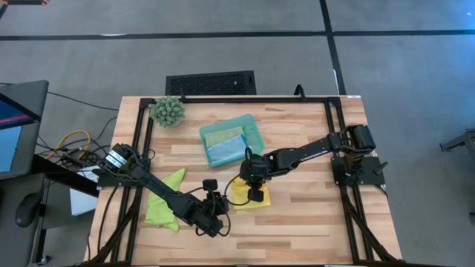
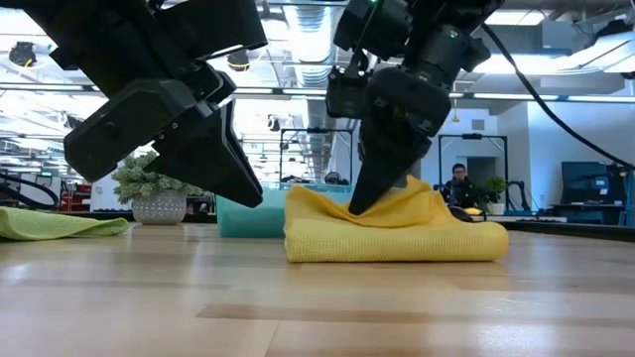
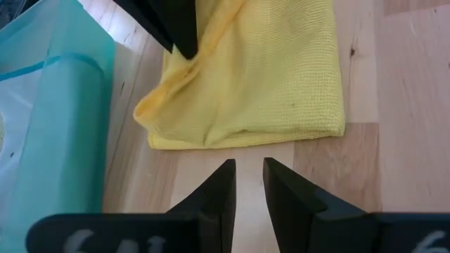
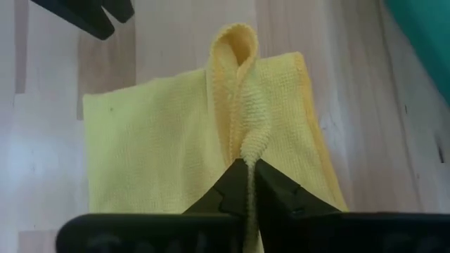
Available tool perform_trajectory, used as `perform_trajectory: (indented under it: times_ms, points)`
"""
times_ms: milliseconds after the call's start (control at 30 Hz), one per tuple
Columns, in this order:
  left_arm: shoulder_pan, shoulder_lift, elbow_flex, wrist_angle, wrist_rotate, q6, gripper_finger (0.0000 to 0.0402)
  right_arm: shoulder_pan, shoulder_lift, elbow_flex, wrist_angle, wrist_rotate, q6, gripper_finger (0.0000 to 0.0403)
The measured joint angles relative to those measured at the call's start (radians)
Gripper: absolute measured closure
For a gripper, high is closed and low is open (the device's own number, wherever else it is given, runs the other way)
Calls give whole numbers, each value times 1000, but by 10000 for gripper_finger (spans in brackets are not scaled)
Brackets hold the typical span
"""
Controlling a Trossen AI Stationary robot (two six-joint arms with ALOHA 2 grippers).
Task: Fold microfiber towels
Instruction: Fold the yellow towel
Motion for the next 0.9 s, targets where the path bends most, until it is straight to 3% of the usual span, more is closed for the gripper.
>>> perform_trajectory:
  times_ms: [300, 600, 700, 833, 900]
  points:
    - [0, 0, -1, 0, 2, 0, 336, -9, -21, -1, -39, 17, 0, 303]
    - [0, 0, -1, 1, 2, -1, 336, -1, -134, 0, -163, 340, 108, 294]
    - [0, 0, -1, 1, 1, -2, 336, 39, -159, 0, -143, 298, 54, 300]
    - [1, 6, -1, 17, -3, -2, 336, 88, -148, -1, -76, 91, -29, 308]
    - [7, 15, -2, 48, -6, 3, 336, 100, -121, -2, -24, 43, -50, 313]
